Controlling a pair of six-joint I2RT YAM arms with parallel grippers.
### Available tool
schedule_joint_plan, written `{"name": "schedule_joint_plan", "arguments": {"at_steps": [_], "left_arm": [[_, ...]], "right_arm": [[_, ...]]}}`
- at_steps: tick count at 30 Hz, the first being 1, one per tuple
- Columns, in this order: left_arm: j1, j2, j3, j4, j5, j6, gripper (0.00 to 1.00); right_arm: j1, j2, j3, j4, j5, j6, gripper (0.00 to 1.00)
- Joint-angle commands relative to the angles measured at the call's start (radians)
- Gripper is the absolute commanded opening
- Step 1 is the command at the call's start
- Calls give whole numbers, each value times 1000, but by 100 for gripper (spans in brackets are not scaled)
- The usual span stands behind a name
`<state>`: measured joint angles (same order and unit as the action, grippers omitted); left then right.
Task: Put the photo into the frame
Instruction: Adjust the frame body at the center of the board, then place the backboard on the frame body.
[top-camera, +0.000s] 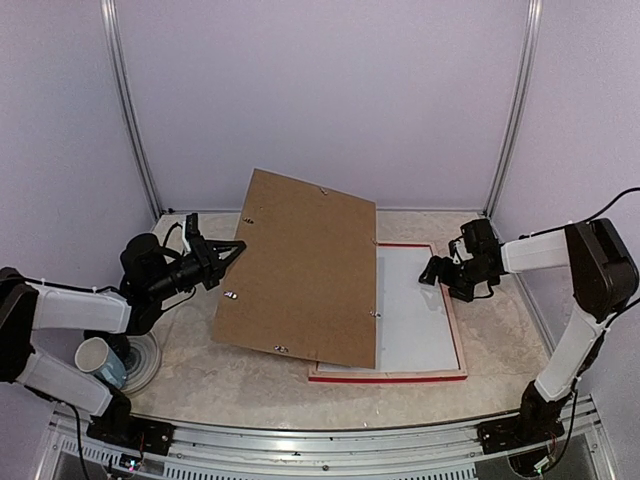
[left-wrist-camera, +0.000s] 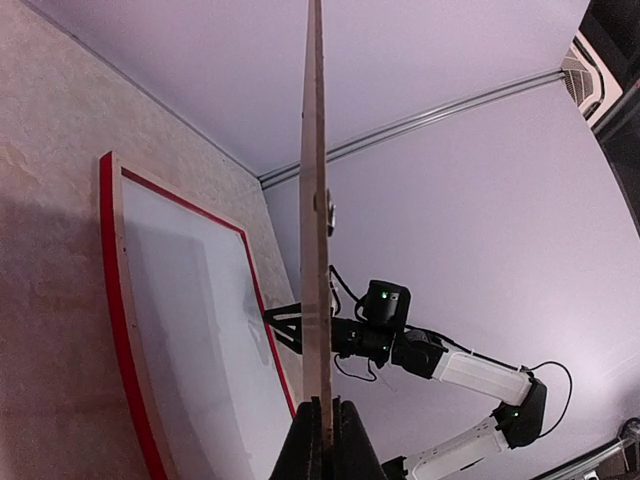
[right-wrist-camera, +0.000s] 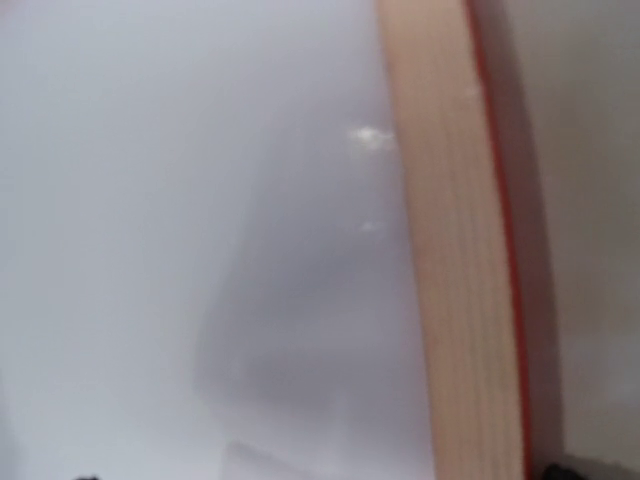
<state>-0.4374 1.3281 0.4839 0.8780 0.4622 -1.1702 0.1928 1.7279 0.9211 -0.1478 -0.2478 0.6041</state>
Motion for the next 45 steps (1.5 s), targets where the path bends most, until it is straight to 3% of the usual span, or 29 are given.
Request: {"name": "schedule_joint_plan", "arguments": {"at_steps": [1, 22, 28, 35, 41, 45], "left_arm": [[-9, 2, -17, 151, -42, -25, 0], [12, 15, -90, 158, -73, -6, 0], [24, 28, -117, 210, -72, -8, 0], [43, 161, -141, 452, -23, -102, 0], [41, 406, -126, 791, 31, -279, 0], [28, 536, -99, 898, 42, -337, 0]], "right_arm": [[79, 42, 16, 24, -29, -20, 95], [277, 140, 117, 92, 5, -67, 93], [298, 116, 155, 0, 118, -85, 93], [312, 54, 176, -113, 272, -103, 94], [312, 23, 273, -250, 441, -102, 95], [312, 38, 356, -317, 502, -114, 96]]}}
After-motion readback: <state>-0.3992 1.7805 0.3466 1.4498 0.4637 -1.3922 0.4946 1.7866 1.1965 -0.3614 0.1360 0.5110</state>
